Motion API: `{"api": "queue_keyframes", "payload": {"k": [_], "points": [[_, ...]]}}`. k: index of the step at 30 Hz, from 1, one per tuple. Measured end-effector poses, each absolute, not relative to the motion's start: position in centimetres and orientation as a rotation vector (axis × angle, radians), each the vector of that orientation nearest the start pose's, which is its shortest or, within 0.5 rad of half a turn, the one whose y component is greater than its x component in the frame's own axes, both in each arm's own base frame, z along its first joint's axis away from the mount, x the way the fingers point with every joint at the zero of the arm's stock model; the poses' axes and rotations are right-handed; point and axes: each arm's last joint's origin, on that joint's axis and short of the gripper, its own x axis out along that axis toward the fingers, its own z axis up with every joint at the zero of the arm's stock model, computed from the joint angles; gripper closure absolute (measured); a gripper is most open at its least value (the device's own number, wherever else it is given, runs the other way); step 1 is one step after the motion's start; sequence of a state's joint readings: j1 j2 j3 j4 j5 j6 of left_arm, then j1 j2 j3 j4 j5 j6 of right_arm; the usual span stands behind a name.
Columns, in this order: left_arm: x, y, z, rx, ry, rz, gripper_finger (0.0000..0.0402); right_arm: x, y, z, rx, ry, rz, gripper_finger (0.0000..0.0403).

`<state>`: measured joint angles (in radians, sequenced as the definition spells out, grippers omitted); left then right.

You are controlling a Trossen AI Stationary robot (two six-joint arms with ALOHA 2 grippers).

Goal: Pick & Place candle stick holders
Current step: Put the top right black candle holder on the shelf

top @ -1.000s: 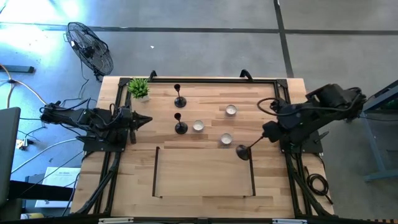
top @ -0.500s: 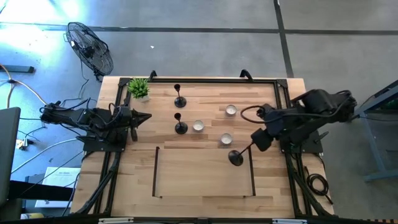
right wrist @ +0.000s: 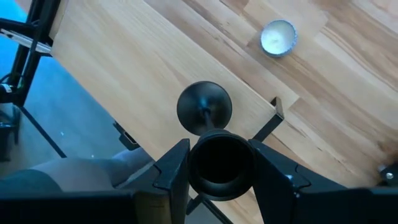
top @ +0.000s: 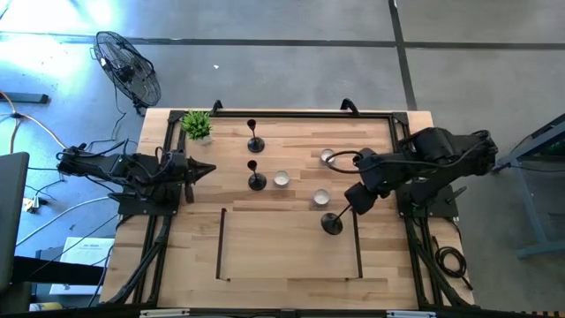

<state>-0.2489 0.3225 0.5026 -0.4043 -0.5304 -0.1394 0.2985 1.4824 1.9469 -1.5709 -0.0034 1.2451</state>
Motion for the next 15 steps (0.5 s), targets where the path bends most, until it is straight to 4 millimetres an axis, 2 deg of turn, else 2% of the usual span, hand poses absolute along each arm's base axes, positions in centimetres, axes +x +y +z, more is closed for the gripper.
{"api": "queue_keyframes", "payload": {"k": [15], "points": [[9.1, -0.8, 26.8, -0.044, 0.206, 0.292, 0.0401, 24.5, 7.7, 42.7, 0.924, 1.176, -0.461, 0.0272]]}}
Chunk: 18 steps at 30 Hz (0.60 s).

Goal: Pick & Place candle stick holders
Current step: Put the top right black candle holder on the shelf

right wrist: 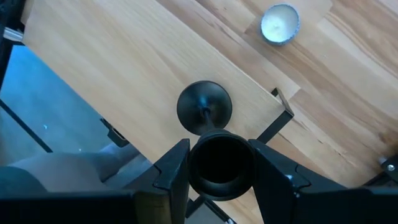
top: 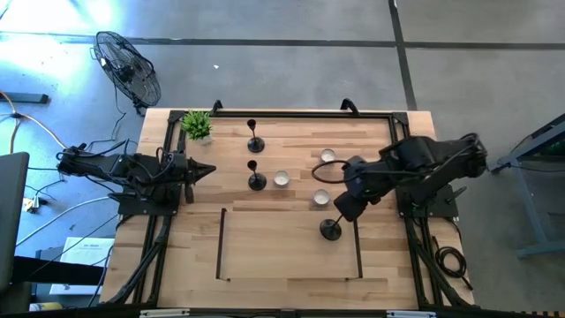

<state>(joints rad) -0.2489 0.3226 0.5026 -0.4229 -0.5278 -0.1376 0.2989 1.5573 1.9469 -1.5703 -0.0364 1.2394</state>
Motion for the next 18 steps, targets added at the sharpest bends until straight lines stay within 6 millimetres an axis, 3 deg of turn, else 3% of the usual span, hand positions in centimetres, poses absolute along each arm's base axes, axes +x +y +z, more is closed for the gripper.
{"api": "queue_keyframes", "payload": {"k": [18], "points": [[9.02, -0.79, 26.51, -0.034, 0.234, 0.292, 0.0401, 24.57, 7.62, 42.64, 0.93, 1.161, -0.485, 0.0272]]}}
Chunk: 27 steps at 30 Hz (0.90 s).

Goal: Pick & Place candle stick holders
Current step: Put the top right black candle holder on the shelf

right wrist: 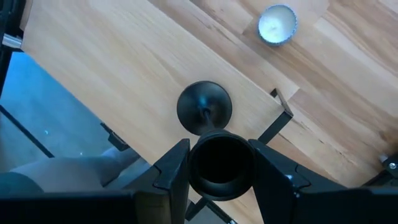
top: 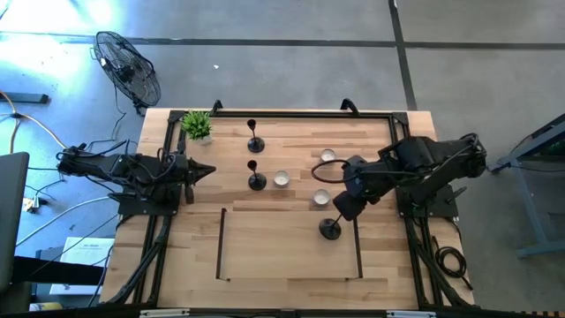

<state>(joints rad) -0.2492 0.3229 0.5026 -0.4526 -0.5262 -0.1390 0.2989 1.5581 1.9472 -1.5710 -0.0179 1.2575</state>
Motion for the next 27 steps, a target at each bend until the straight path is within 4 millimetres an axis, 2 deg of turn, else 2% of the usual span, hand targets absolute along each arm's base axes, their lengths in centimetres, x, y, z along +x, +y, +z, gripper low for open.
{"api": "queue_keyframes", "payload": {"k": [12, 17, 23, 27], "points": [[9.0, -0.8, 26.5, -0.033, 0.233, 0.292, 0.0401, 24.5, 7.7, 42.6, 0.916, 1.156, -0.486, 0.0272], [9.1, -0.8, 26.7, -0.041, 0.217, 0.292, 0.0401, 24.6, 7.5, 42.8, 0.839, 1.105, -0.501, 0.0272], [9.4, -1.0, 28.9, -0.13, -0.002, 0.228, 0.0401, 24.4, 7.0, 43.8, 0.746, 0.997, -0.529, 0.0272], [9.1, -1.4, 31.9, -0.243, -0.248, 0.025, 0.0401, 24.4, 6.8, 44.0, 0.724, 0.989, -0.524, 0.0272]]}}
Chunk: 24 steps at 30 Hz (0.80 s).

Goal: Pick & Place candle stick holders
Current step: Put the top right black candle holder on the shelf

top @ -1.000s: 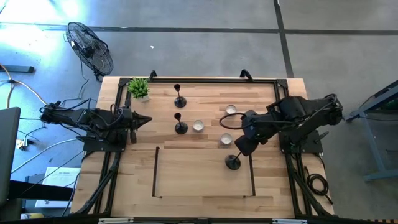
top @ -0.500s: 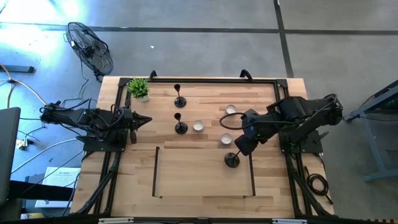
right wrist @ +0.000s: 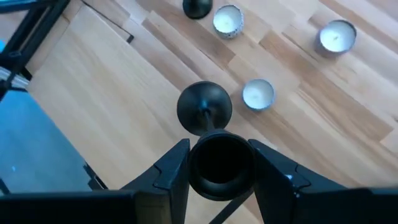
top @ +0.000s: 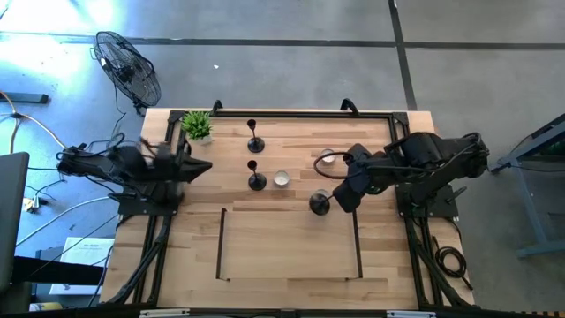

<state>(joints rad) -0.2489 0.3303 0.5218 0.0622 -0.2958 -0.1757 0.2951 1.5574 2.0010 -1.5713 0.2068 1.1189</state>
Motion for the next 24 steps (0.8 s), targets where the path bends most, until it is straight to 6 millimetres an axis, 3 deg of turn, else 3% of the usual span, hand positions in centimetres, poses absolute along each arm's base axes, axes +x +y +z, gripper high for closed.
{"api": "queue_keyframes", "payload": {"k": [2, 5, 15, 20, 24], "points": [[9.2, -1.6, 33.5, -0.27, -0.326, -0.021, 0.0401, 24.5, 6.6, 44.0, 0.705, 0.993, -0.517, 0.0272], [10.4, -1.9, 35.2, -0.258, -0.268, -0.009, 0.0401, 24.8, 6.2, 43.9, 0.673, 0.997, -0.512, 0.0272], [20.3, -4.1, 42.0, 0.165, 0.201, 0.098, 0.0397, 25.6, 5.3, 44.0, 0.574, 0.968, -0.448, 0.0271], [23.5, -4.9, 44.7, 0.188, 0.306, 0.094, 0.0352, 25.6, 5.3, 44.1, 0.523, 0.958, -0.453, 0.0258], [25.1, -5.3, 45.4, 0.185, 0.308, 0.095, 0.0292, 25.6, 5.3, 44.1, 0.491, 0.964, -0.435, 0.0262]]}}
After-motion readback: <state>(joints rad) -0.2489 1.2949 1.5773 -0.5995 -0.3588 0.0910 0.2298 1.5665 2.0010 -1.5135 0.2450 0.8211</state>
